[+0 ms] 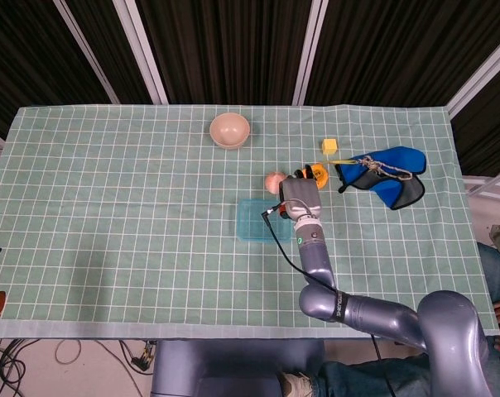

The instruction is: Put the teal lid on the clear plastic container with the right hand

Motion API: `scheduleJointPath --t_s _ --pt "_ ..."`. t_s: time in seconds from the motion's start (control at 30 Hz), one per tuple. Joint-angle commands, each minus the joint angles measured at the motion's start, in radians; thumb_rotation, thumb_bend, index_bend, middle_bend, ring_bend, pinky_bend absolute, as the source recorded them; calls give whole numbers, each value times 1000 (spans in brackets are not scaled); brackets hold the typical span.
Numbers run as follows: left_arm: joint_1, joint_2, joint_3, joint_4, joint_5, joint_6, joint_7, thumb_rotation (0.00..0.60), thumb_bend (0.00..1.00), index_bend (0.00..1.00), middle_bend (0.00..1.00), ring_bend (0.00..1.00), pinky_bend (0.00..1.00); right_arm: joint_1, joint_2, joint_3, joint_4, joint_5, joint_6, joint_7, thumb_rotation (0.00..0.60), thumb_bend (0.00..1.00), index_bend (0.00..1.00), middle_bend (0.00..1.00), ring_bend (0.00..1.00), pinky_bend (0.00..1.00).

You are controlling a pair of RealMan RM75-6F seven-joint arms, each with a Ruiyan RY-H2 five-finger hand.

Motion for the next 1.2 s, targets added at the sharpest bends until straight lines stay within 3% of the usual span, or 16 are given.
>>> scheduleJointPath --t_s 0.03,0.3,0.43,0.6,0.97,1.2 --pt "0 0 0 -1 -3 -2 -1 600 460 92 0 0 0 8 -20 2 40 -2 -27 3 600 532 615 342 156 0" --pt "-1 1 -1 -5 -9 -7 -4 600 460 92 0 0 0 12 -58 1 124 -12 -76 18 600 533 615 318 149 3" --pt "-2 3 -1 -7 -12 -11 -5 600 460 92 0 0 0 12 -71 0 149 -18 -90 21 600 533 618 312 148 72" --pt "-3 4 -1 -9 -15 -14 -5 600 460 92 0 0 0 6 -78 -1 169 -18 -101 21 600 533 628 307 148 0" --pt "-3 7 0 -12 -17 -18 -7 600 460 92 0 0 0 -5 -91 5 183 -23 -115 29 600 533 628 303 148 0" --pt "-3 7 0 -10 -16 -18 -9 600 460 92 0 0 0 -12 -74 24 122 -62 -75 48 600 533 628 278 136 0"
